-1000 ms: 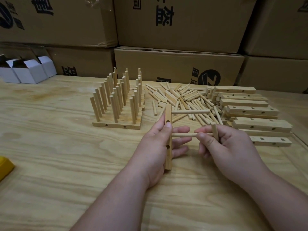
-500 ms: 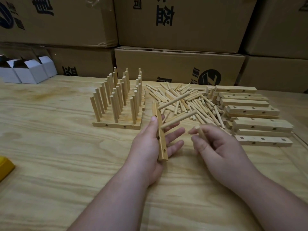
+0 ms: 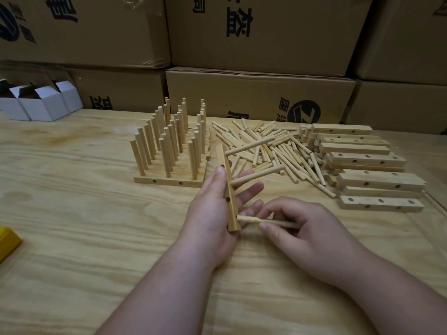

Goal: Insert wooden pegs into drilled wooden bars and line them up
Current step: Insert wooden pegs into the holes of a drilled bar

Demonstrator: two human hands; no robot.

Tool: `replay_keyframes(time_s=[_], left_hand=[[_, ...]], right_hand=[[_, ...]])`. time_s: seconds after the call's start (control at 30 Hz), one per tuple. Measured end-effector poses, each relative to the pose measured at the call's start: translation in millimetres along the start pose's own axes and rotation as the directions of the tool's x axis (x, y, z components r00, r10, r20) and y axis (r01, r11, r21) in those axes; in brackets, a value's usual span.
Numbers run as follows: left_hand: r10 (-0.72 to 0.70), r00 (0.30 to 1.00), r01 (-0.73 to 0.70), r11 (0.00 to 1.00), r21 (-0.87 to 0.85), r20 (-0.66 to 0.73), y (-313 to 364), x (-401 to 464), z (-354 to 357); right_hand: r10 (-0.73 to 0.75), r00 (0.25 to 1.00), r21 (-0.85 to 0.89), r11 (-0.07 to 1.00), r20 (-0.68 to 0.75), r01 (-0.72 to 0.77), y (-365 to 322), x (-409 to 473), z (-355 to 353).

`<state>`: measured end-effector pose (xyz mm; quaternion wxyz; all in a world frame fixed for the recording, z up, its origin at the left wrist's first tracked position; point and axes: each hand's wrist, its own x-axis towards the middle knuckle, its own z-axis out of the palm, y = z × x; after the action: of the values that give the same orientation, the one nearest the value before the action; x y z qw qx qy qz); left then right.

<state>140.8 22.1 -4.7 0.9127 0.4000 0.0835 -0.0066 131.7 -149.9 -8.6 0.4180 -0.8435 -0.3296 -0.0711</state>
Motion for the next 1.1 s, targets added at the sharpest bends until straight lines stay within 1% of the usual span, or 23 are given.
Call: replay_keyframes(time_s=[0.13, 0.3, 0.4, 0.5, 0.67, 0.8, 0.87, 0.97, 1.03, 1.1], left_hand=[[0.016, 1.0, -0.016, 1.0, 0.013, -0.008, -0.6, -1.1, 1.1], [0.053, 0.999, -0.053, 0.997, 0.062, 0.011, -2.2, -2.5, 2.5], [0.096, 0.994, -0.101, 0.988, 0.116, 0.044, -5.1, -2.1, 3.0], [0.123, 0.99, -0.133, 0.979, 0.153, 0.073, -7.4, -1.3, 2.0], [0.117, 0.991, -0.128, 0.975, 0.181, 0.068, -6.9, -1.2, 1.9], [0.106, 0.993, -0.114, 0.976, 0.183, 0.052, -6.4, -2.6, 3.0], [0.102, 0.994, -0.105, 0.981, 0.165, 0.027, -6.3, -2.7, 4.8], [0.12, 0.992, -0.115, 0.982, 0.15, -0.03, -8.0, -1.6, 5.6], [0.116, 0.993, -0.112, 0.984, 0.139, -0.027, -9.0, -1.5, 5.1], [0.098, 0.995, -0.096, 0.99, 0.106, -0.018, -8.3, -1.7, 4.6]], right_hand=[[0.003, 1.0, 0.049, 0.999, -0.014, -0.002, -2.8, 1.1, -0.4], [-0.012, 1.0, -0.037, 0.999, -0.017, 0.011, -2.1, 1.8, -1.5], [-0.057, 0.998, -0.092, 0.994, -0.039, 0.053, -4.7, 2.6, -1.2], [-0.082, 0.995, -0.112, 0.991, -0.053, 0.076, -6.9, 2.8, -0.6], [-0.059, 0.996, -0.119, 0.992, -0.067, 0.051, -5.5, 3.0, -0.8], [-0.002, 0.996, -0.052, 0.999, -0.092, -0.003, -4.9, 0.0, 0.2], [0.06, 0.984, 0.019, 0.998, -0.165, -0.057, -3.0, 0.0, 0.3], [0.171, 0.935, 0.119, 0.983, -0.31, -0.14, -2.7, 3.9, -2.5], [0.238, 0.883, 0.168, 0.969, -0.405, -0.184, -1.4, 6.9, -5.5], [0.327, 0.812, 0.254, 0.94, -0.483, -0.227, -0.1, 8.5, -9.4]])
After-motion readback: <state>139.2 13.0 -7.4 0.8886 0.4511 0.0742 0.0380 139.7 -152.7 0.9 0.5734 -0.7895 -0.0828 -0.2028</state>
